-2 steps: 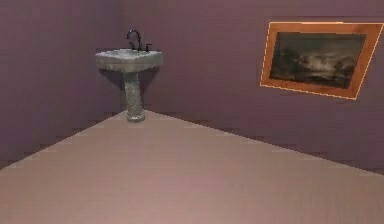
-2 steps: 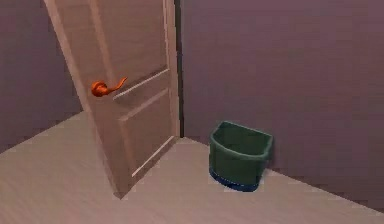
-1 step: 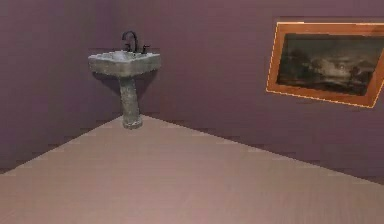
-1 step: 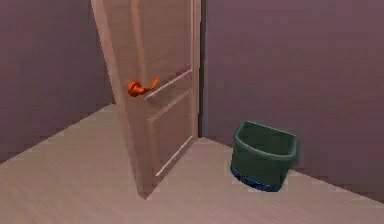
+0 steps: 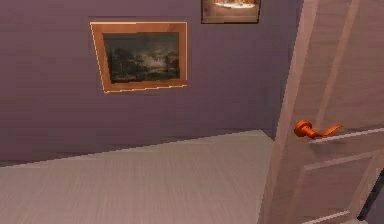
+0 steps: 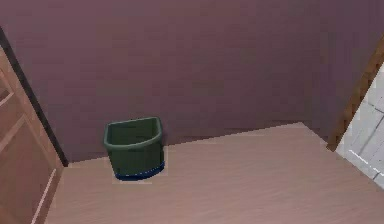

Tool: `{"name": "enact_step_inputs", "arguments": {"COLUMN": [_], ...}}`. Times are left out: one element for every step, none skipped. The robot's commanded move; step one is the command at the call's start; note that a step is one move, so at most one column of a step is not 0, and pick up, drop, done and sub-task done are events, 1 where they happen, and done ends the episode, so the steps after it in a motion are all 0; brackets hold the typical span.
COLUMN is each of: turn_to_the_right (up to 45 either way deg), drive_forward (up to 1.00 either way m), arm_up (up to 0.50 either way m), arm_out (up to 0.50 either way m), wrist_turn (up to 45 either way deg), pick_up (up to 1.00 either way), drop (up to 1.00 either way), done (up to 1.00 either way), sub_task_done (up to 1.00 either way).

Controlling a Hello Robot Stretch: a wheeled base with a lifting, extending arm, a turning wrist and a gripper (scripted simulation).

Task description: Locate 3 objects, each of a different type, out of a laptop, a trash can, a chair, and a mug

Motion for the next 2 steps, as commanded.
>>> {"name": "enact_step_inputs", "arguments": {"turn_to_the_right": [3.0, 0.0], "drive_forward": [0.00, 1.00], "arm_up": [0.00, 0.00], "arm_out": [0.00, 0.00], "wrist_turn": [0.0, 0.0], "pick_up": [0.00, 0.00], "drop": [0.00, 0.00], "done": [0.00, 0.00], "sub_task_done": [0.00, 0.00]}}
